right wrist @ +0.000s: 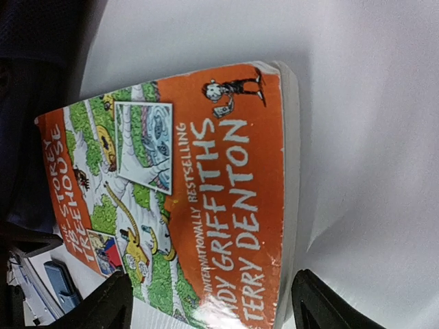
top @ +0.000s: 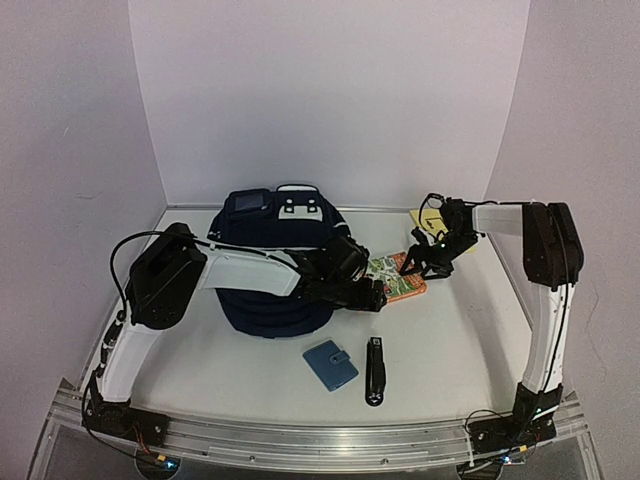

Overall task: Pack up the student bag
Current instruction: Pick up the book from the center of the board.

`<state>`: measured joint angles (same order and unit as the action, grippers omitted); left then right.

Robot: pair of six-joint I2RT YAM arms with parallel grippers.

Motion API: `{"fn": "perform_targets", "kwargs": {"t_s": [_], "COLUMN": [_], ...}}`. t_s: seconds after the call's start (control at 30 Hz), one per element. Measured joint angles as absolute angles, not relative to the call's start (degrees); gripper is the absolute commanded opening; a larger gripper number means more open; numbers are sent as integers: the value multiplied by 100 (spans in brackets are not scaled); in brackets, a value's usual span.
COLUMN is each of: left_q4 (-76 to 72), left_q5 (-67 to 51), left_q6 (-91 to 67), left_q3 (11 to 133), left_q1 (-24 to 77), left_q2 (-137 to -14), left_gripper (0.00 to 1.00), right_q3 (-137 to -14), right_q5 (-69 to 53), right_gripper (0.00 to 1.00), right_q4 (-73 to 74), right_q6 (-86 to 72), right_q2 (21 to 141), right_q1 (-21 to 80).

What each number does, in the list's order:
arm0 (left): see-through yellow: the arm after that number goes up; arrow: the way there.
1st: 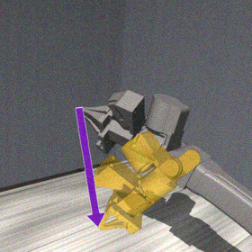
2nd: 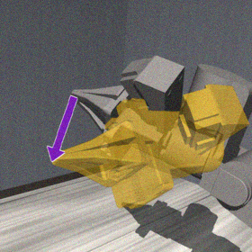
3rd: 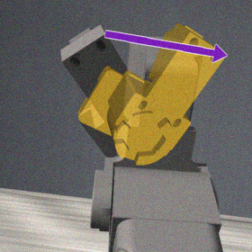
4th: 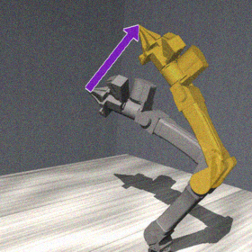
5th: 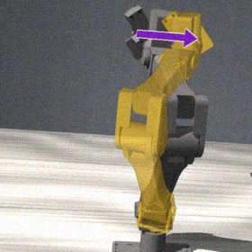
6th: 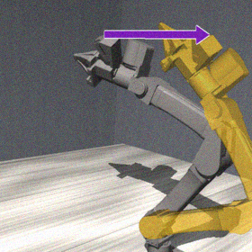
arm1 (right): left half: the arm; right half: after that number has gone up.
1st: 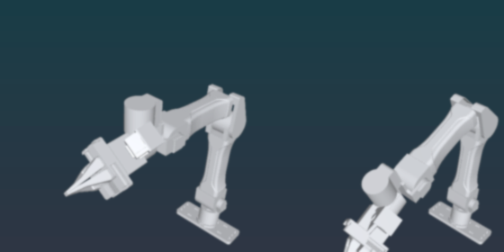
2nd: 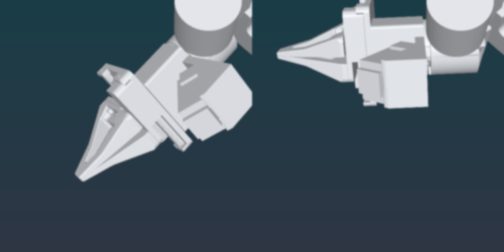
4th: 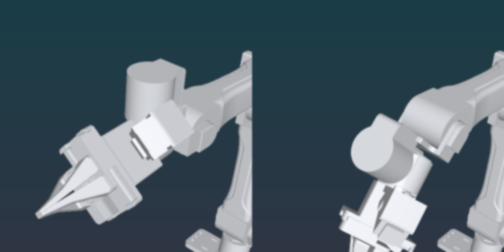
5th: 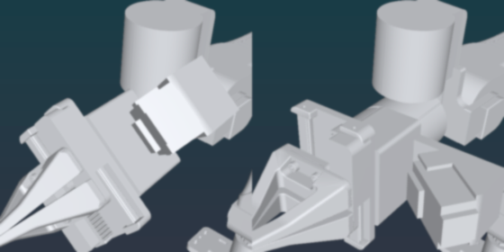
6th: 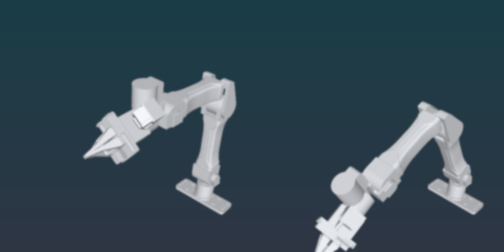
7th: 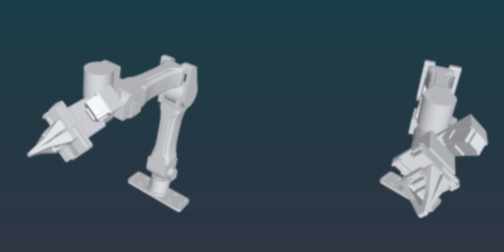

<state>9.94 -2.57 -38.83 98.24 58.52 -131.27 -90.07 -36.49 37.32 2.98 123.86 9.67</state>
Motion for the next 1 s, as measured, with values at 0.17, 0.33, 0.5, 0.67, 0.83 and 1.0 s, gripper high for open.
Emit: {"fn": "perform_targets", "kwargs": {"t_s": [0.17,0.33,0.5,0.67,0.83,1.0], "left_q4": [921,835,823,841,817,749], "left_q5": [-361,-456,-510,-541,-543,-539], "left_q6": [-4084,-4230,-4335,-4359,-4355,-4359], "left_q3": [9824,9824,9822,9805,9716,9666], "left_q1": [5777,5711,5669,5625,5572,5524], "left_q2": [-13210,-13245,-13249,-13249,-13280,-13316], "left_gripper": [82,81,81,81,81,81], "right_q3": [-9044,-9018,-8859,-8691,-8589,-8477], "right_q5": [-3759,-3841,-3981,-4257,-4849,-5073], "right_gripper": [64,53,43,35,41,18], "right_q4": [3690,3652,3596,3520,3495,3493], "right_q6": [266,209,152,109,52,-84], "right_q2": [12503,12502,12329,11923,11593,11546], "right_q1": [956,871,796,730,723,782]}}
